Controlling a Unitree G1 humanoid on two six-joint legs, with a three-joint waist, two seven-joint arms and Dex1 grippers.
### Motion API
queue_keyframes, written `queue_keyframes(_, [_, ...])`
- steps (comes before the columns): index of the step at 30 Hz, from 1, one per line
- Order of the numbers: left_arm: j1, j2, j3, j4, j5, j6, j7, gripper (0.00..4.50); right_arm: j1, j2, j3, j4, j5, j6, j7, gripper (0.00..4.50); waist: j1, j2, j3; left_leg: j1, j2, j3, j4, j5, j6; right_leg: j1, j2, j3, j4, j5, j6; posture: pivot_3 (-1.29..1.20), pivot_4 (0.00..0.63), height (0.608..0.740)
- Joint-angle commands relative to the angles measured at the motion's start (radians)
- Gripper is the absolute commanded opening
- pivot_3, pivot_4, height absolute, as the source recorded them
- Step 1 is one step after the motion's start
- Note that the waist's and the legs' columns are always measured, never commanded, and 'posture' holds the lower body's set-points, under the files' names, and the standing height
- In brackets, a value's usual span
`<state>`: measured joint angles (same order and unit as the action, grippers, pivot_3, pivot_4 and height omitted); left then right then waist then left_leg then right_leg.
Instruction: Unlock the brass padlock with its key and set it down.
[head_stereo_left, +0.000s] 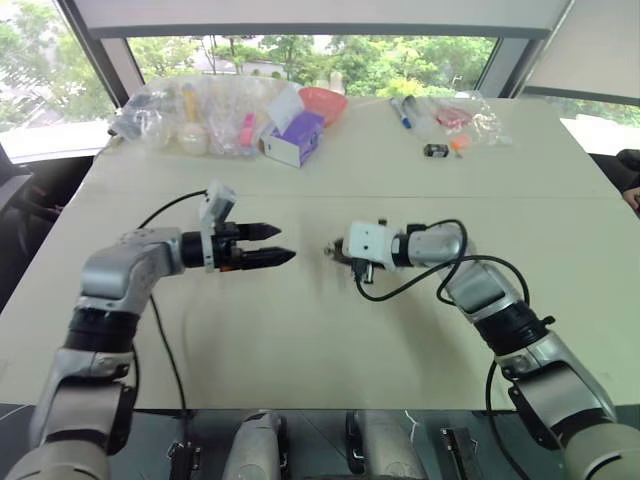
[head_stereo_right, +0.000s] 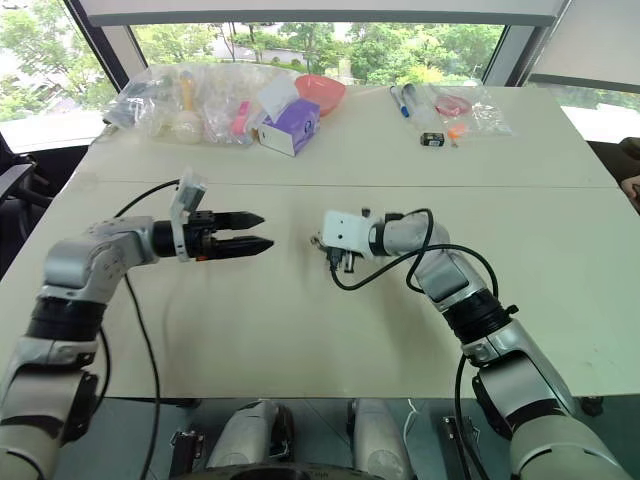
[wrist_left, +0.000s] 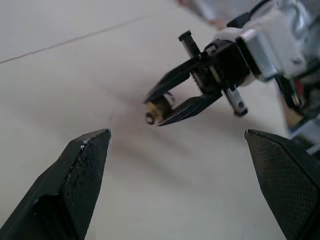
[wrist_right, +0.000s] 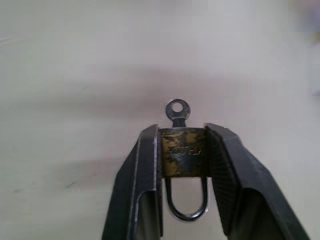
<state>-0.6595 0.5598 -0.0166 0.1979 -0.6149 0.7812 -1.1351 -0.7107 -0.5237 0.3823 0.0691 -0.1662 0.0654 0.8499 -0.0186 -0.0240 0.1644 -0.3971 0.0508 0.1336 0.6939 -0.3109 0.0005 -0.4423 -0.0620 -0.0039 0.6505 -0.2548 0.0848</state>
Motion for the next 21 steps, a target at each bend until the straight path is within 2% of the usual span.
queue_keyframes(1, [-0.069, -0.026, 0.03, 0.092, -0.02, -0.001, -0.033, 4.5, -0.03, 0.0, -0.044, -0.09, -0.042, -0.108, -0.071, 0.69, -0.002, 0.0, 0.0, 0.0, 0.0, 0.0, 0.0, 0.0, 0.0, 0.0, 0.001, 0.0, 0.0, 0.0, 0.0, 0.0, 0.15, 0.734])
queue_keyframes(10, [-0.262, -0.102, 0.057, 0.352, -0.003, -0.052, -0.091, 4.5, -0.031, 0.023, -0.061, -0.14, -0.069, -0.14, -0.124, 0.69, 0.004, 0.0, 0.0, -0.003, 0.0, -0.001, 0.003, 0.0, 0.0, 0.0, 0.0, -0.001, 0.0, 0.0, 0.0, 0.0, 0.15, 0.734])
queue_keyframes(13, [-0.274, -0.104, 0.044, 0.369, 0.007, -0.06, -0.132, 3.61, -0.029, 0.026, -0.063, -0.144, -0.075, -0.137, -0.133, 0.69, 0.003, 0.0, 0.0, -0.004, 0.0, -0.002, 0.003, 0.0, 0.0, 0.0, 0.0, -0.001, 0.0, 0.0, 0.0, 0.0, 0.15, 0.734])
queue_keyframes(16, [-0.28, -0.111, 0.042, 0.36, 0.011, -0.056, -0.138, 2.2, -0.026, 0.026, -0.064, -0.152, -0.081, -0.134, -0.137, 0.69, 0.002, 0.0, 0.0, -0.004, 0.0, -0.002, 0.003, 0.0, 0.0, 0.0, 0.0, -0.002, 0.0, 0.0, 0.0, 0.0, 0.15, 0.734])
queue_keyframes(21, [-0.278, -0.11, 0.045, 0.356, 0.023, -0.053, -0.144, 2.2, -0.022, 0.032, -0.065, -0.159, -0.085, -0.127, -0.141, 0.69, 0.003, 0.0, 0.0, -0.004, 0.0, -0.002, 0.003, 0.0, 0.0, 0.0, 0.0, -0.002, 0.0, 0.0, 0.0, 0.0, 0.15, 0.734])
